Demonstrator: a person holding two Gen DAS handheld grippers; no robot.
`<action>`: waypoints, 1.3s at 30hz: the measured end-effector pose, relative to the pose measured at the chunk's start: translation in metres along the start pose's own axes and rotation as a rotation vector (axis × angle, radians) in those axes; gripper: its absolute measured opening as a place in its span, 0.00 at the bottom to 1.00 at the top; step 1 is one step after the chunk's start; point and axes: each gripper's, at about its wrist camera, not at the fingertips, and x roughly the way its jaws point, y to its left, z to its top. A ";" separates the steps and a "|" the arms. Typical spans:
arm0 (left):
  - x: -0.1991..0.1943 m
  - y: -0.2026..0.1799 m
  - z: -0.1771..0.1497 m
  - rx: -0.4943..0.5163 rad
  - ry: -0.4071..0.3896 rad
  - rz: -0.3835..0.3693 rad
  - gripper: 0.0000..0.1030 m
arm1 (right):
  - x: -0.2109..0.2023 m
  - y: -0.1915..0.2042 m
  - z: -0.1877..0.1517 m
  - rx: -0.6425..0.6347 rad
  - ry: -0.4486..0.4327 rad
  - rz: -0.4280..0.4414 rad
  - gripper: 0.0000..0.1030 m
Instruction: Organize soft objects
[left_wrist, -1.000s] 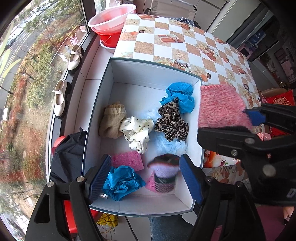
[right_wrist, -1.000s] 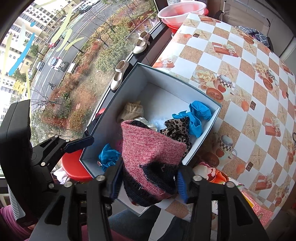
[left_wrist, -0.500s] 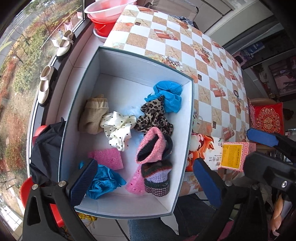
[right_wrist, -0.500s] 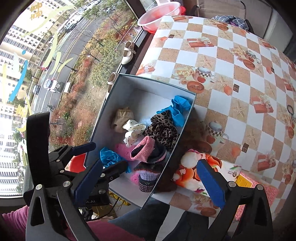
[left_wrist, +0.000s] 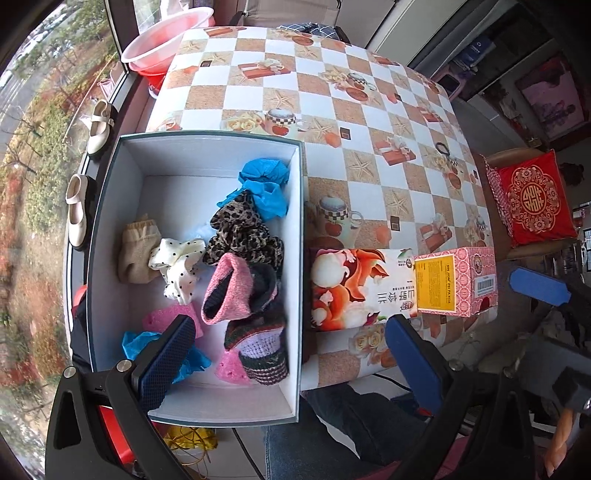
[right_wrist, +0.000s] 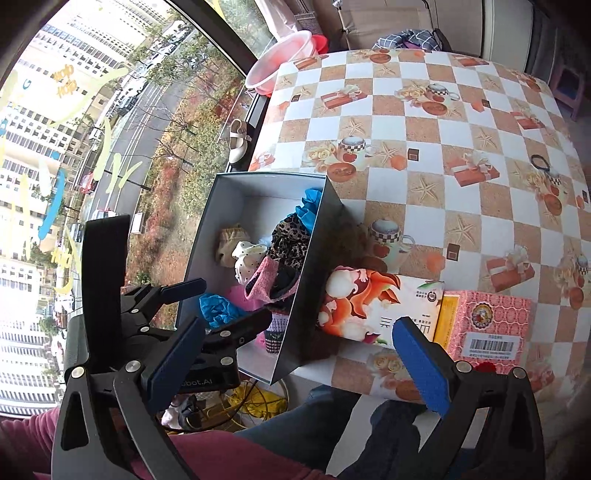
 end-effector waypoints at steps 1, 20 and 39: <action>-0.001 -0.008 -0.002 0.000 -0.005 0.006 1.00 | -0.006 -0.004 -0.006 -0.008 -0.009 0.004 0.99; -0.028 -0.229 -0.047 0.180 -0.173 0.102 1.00 | -0.126 -0.206 -0.124 0.285 -0.189 -0.090 0.99; -0.045 -0.187 -0.037 0.126 -0.285 0.388 1.00 | -0.093 -0.175 -0.079 0.070 -0.142 -0.087 0.99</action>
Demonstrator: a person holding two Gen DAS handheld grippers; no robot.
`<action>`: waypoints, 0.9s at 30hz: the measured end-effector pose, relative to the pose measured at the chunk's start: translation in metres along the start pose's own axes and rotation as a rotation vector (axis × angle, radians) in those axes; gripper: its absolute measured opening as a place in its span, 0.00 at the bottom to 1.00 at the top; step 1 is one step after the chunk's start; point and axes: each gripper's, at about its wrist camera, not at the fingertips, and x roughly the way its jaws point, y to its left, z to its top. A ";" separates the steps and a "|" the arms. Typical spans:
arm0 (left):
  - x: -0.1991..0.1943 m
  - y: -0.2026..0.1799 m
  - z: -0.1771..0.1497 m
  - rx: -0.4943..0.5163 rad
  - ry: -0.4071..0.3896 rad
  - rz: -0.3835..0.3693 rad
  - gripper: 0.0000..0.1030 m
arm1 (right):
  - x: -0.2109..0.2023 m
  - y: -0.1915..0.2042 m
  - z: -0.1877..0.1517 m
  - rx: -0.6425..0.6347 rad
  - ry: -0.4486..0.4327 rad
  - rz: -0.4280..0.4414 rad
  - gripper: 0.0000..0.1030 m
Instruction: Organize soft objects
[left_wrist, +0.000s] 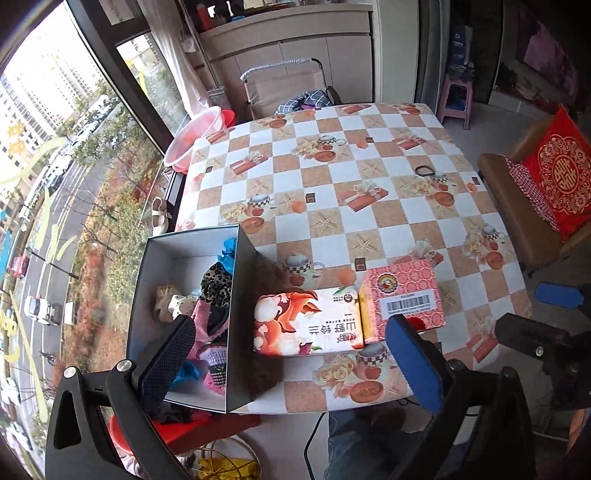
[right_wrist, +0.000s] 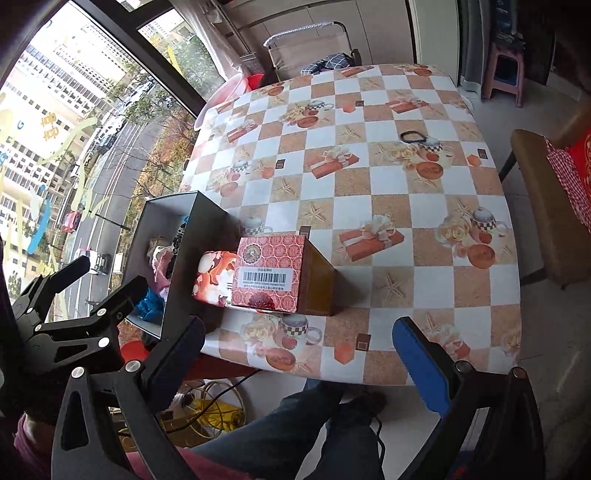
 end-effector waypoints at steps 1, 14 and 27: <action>0.004 0.008 0.001 -0.021 0.008 -0.002 1.00 | 0.002 0.005 0.005 -0.018 0.001 -0.009 0.99; 0.056 0.117 -0.003 -0.259 0.128 0.007 1.00 | 0.064 0.127 0.064 -0.323 0.089 -0.013 0.99; 0.083 0.173 -0.043 -0.478 0.198 0.002 1.00 | 0.125 0.199 0.069 -0.536 0.262 0.004 0.99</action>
